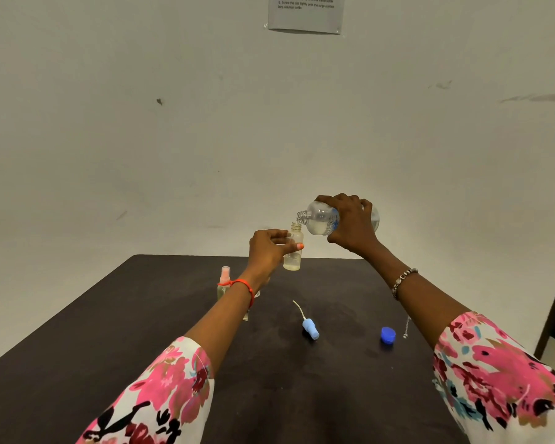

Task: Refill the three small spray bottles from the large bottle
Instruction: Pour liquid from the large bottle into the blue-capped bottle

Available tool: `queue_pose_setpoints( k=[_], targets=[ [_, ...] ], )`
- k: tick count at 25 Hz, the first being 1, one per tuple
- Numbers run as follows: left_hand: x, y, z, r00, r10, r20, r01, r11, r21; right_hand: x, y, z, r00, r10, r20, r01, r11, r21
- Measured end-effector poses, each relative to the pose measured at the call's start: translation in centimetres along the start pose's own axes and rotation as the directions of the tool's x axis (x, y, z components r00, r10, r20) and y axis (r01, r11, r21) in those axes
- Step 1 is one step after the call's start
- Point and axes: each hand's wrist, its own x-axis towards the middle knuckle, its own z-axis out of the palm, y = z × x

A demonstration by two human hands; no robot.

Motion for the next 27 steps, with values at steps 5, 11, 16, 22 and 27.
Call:
queue_pose_setpoints(
  k=[5, 11, 16, 22, 27],
  targets=[
    [-0.08, 0.07, 0.12, 1.000, 0.001, -0.001, -0.001, 1.000, 0.018, -0.05, 0.02, -0.18, 1.000, 0.000, 0.004, 0.000, 1.000, -0.008],
    [-0.18, 0.08, 0.07, 1.000, -0.006, -0.008, 0.006, 1.000, 0.014, -0.17, -0.04, -0.11, 1.000, -0.009, -0.001, 0.009, 1.000, -0.016],
    [-0.29, 0.15, 0.09, 1.000, -0.010, -0.002, 0.010, 1.000, 0.007, -0.24, -0.03, -0.06, 1.000, -0.015, 0.000, 0.015, 1.000, -0.024],
    [-0.56, 0.04, -0.13, 1.000, -0.008, -0.003, 0.008, 1.000, -0.011, -0.28, -0.18, 0.12, 1.000, -0.015, 0.005, 0.016, 0.999, -0.032],
    [-0.67, -0.03, -0.24, 1.000, -0.007, 0.000, 0.007, 1.000, 0.000, -0.45, -0.32, 0.08, 1.000, -0.019, 0.004, 0.019, 0.999, -0.028]
  ],
)
